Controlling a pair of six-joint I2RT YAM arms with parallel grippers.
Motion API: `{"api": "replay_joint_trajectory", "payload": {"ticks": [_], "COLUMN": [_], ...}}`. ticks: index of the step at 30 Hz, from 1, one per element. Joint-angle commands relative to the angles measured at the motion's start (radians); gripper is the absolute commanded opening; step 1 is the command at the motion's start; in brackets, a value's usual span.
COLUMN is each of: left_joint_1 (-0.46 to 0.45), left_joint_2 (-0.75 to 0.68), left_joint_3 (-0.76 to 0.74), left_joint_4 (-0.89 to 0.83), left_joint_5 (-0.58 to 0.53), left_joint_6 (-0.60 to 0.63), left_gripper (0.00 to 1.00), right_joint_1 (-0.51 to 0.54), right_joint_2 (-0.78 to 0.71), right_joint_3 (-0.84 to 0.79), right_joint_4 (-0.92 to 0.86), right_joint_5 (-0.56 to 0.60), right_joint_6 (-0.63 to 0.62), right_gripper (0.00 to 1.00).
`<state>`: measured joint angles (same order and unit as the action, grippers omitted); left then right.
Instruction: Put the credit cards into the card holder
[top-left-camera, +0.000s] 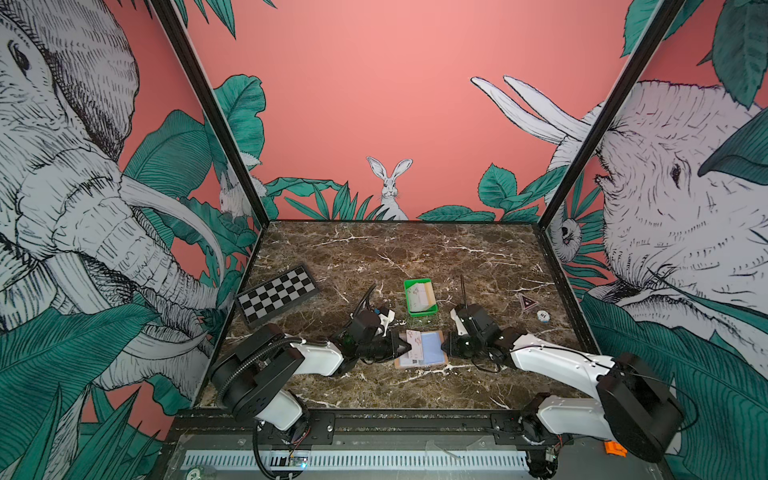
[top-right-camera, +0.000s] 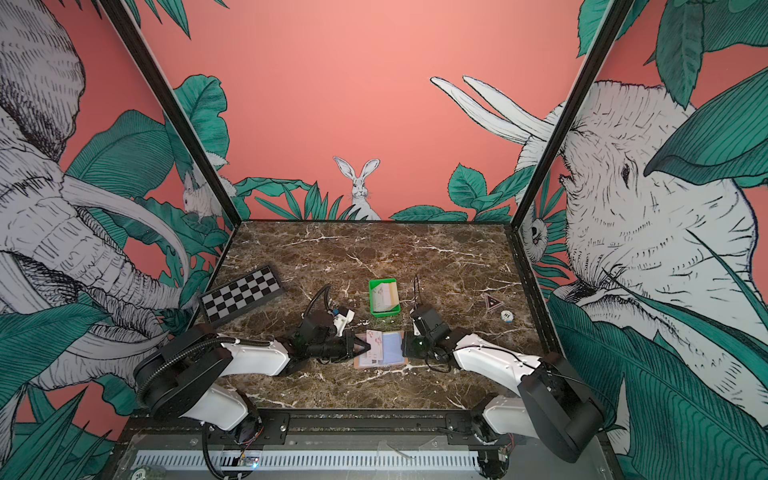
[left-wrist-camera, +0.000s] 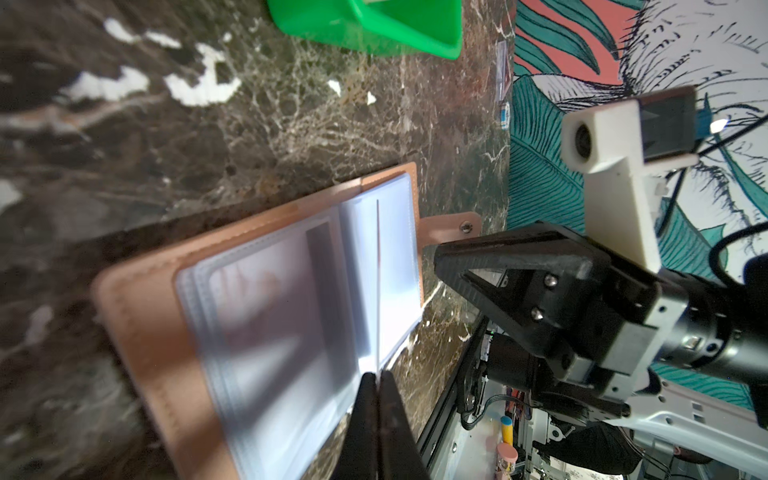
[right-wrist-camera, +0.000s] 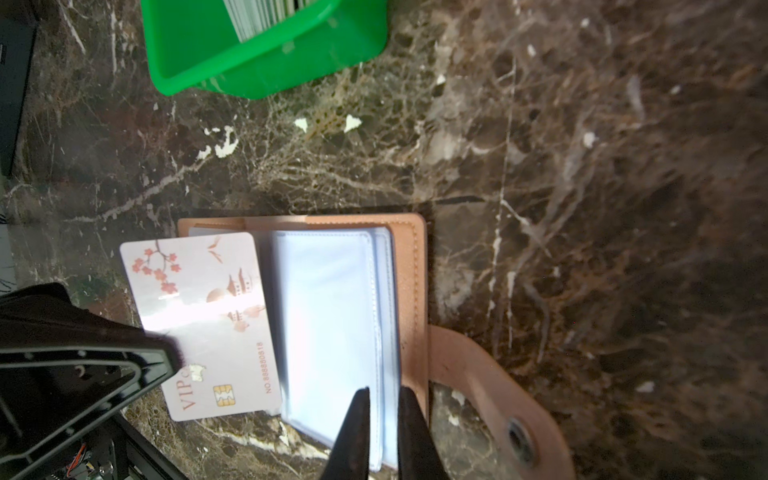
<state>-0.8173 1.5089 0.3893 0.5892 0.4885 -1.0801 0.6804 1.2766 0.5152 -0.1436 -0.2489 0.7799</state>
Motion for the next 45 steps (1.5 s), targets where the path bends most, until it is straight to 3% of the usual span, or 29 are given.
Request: {"api": "replay_joint_trajectory", "payload": {"ticks": [1, 45], "left_joint_1": [0.003, 0.002], "left_joint_2": [-0.005, 0.171], "left_joint_3": [-0.029, -0.067], "left_joint_4": [0.046, 0.297], "left_joint_5": [-0.023, 0.025], "left_joint_6": [-0.036, -0.158], "left_gripper": [0.0, 0.0], "right_joint_1": [0.005, 0.024], "right_joint_2": [0.02, 0.064], "right_joint_3": [-0.014, 0.009], "right_joint_4": [0.021, -0.048], "right_joint_5": [-0.013, 0.039], "right_joint_6": [0.004, -0.025], "right_gripper": [0.16, 0.17]}}
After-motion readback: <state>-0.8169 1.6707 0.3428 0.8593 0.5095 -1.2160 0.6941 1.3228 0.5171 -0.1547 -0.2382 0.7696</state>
